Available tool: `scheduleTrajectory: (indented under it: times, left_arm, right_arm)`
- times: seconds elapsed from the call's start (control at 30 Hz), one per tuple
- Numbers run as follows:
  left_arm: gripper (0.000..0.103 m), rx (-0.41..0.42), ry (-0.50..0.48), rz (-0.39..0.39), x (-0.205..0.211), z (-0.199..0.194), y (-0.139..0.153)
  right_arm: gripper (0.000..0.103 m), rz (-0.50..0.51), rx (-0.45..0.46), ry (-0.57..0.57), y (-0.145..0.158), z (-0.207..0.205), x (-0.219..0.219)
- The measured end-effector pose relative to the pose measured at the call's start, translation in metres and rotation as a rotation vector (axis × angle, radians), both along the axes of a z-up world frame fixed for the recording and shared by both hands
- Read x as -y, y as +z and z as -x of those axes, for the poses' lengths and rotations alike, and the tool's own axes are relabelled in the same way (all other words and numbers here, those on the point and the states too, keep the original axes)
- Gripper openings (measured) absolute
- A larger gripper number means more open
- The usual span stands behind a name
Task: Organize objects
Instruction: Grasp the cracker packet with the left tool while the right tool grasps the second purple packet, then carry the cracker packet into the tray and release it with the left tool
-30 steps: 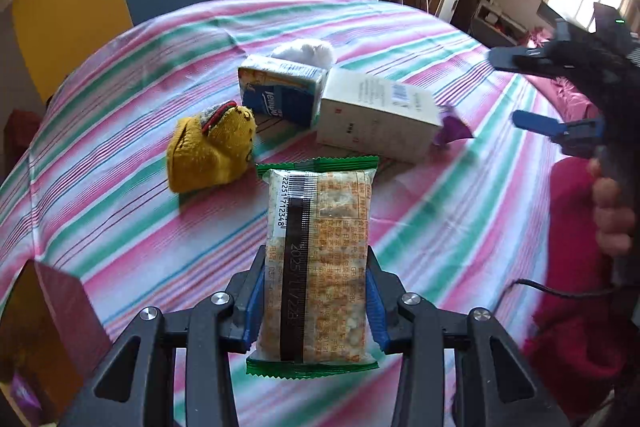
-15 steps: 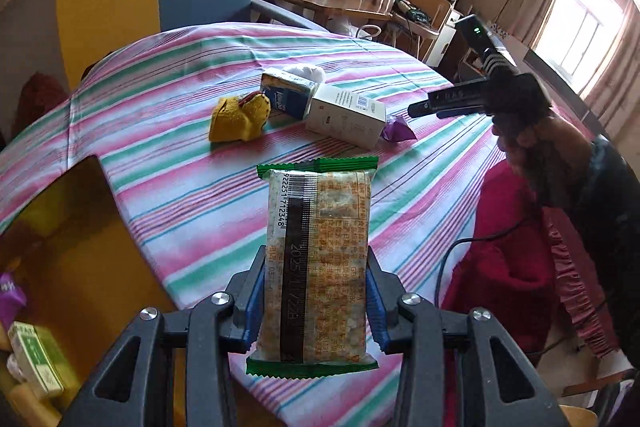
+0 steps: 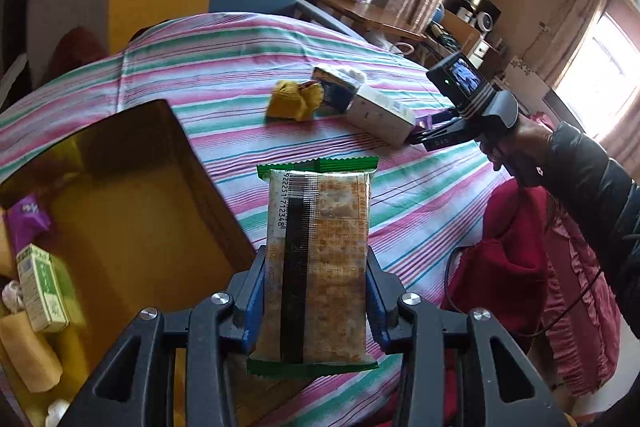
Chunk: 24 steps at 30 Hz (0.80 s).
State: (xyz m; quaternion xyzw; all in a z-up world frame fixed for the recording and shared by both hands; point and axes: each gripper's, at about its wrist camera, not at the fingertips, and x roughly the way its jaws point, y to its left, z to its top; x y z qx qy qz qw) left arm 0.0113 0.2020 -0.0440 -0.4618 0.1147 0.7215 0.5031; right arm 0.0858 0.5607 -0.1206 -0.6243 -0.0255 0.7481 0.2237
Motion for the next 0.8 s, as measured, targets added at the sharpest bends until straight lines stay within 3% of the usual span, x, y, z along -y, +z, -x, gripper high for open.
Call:
scheduleTrajectory:
  times: [0.03,0.1,0.37,0.5,0.8]
  left_arm:
    - [0.042,0.005,0.01,0.0,0.002,0.001,-0.001]
    - [0.042,0.012,0.025,0.0,0.008,0.002,-0.002]
    - [0.042,0.002,0.055,-0.024,0.022,-0.002,0.0]
    - [0.042,0.002,0.085,-0.034,0.036,-0.001,0.003]
    - [0.042,-0.01,0.272,-0.051,0.104,0.02,0.004]
  right_arm:
    - [0.051,0.01,0.0,-0.001,-0.002,0.001,-0.001]
    - [0.042,0.021,-0.025,-0.013,-0.001,-0.001,-0.002]
    - [0.041,0.181,-0.061,-0.056,0.019,-0.017,0.028]
    - [0.041,0.236,-0.076,0.004,0.027,-0.012,0.068]
    - [0.041,0.268,-0.176,0.065,0.024,0.031,0.144]
